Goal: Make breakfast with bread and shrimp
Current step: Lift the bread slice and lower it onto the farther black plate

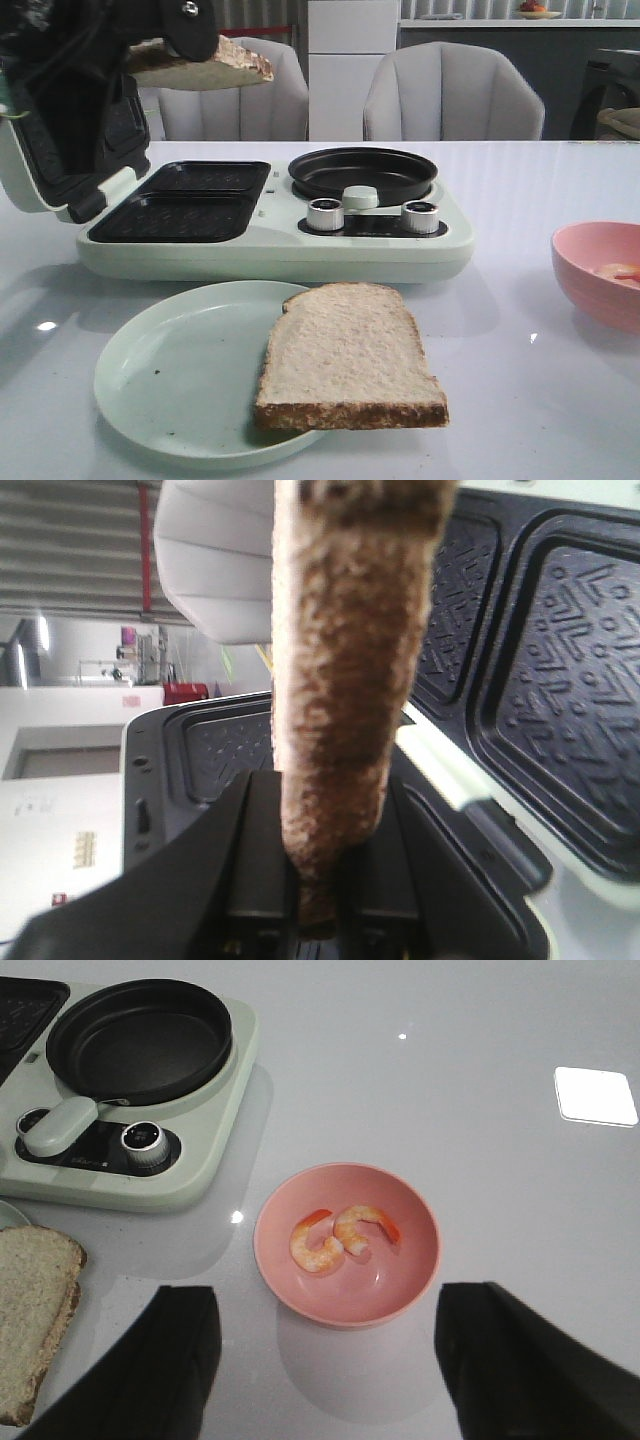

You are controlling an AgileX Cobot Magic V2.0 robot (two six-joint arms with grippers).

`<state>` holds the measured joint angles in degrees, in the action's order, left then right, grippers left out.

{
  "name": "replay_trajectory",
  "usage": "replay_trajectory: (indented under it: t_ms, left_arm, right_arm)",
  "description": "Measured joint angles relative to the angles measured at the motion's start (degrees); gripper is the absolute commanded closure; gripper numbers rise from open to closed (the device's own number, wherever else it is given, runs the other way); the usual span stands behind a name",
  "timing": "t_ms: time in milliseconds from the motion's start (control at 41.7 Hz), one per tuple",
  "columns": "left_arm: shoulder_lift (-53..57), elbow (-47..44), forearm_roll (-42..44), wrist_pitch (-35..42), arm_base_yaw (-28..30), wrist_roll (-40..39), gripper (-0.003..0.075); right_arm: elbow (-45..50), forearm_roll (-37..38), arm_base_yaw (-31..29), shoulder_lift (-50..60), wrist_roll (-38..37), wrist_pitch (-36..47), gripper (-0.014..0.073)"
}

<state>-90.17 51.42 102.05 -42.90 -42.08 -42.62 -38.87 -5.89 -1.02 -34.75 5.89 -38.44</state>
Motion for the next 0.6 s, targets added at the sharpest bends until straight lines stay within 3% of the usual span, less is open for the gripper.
replay_trajectory:
  t_ms: [336, 600]
  left_arm:
    - [-17.9, 16.7, 0.4, 1.6, 8.9, 0.1, 0.0617]
    - [-28.0, 26.4, 0.4, 1.8, 12.6, 0.2, 0.0617]
  right_arm:
    - [0.0, 0.0, 0.0, 0.0, 0.0, 0.0, 0.0032]
    - [0.0, 0.0, 0.0, 0.0, 0.0, 0.1, 0.0032]
